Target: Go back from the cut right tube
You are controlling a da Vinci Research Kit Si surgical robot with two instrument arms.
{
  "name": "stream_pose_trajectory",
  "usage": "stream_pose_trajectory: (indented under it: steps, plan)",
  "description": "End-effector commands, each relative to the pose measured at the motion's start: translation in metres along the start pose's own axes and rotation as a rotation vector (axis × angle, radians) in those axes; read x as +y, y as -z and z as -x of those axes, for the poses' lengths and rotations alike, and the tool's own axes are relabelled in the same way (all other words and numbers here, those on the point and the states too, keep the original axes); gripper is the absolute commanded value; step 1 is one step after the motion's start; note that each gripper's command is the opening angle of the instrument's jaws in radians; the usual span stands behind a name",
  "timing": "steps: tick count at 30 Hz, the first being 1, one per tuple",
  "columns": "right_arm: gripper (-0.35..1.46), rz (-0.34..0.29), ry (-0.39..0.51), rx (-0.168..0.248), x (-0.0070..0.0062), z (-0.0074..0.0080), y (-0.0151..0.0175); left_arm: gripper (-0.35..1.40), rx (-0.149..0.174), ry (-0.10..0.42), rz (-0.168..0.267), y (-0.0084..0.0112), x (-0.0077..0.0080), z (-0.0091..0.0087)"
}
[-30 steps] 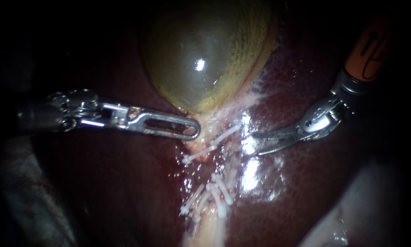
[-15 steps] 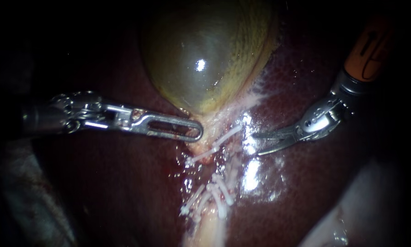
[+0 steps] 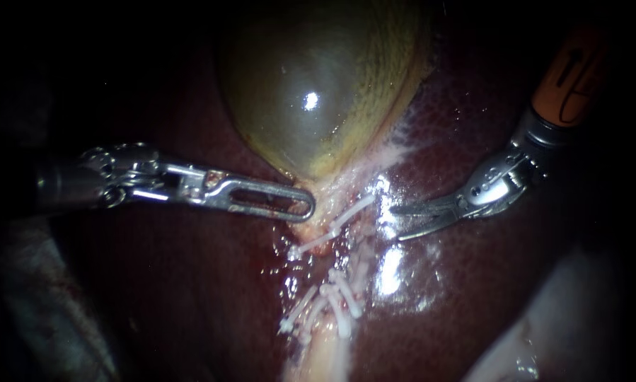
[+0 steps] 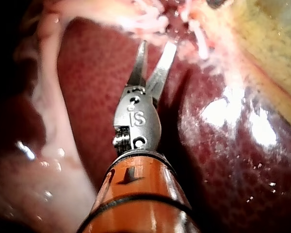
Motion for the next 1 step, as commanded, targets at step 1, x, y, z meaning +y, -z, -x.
stream_pose_trajectory:
  steps: [1]
  plan:
    - [0.22, 0.000, 0.000, 0.000, 0.0000, 0.0000, 0.0000, -0.35, 0.000, 0.000, 0.000, 0.0000, 0.0000, 0.0000]
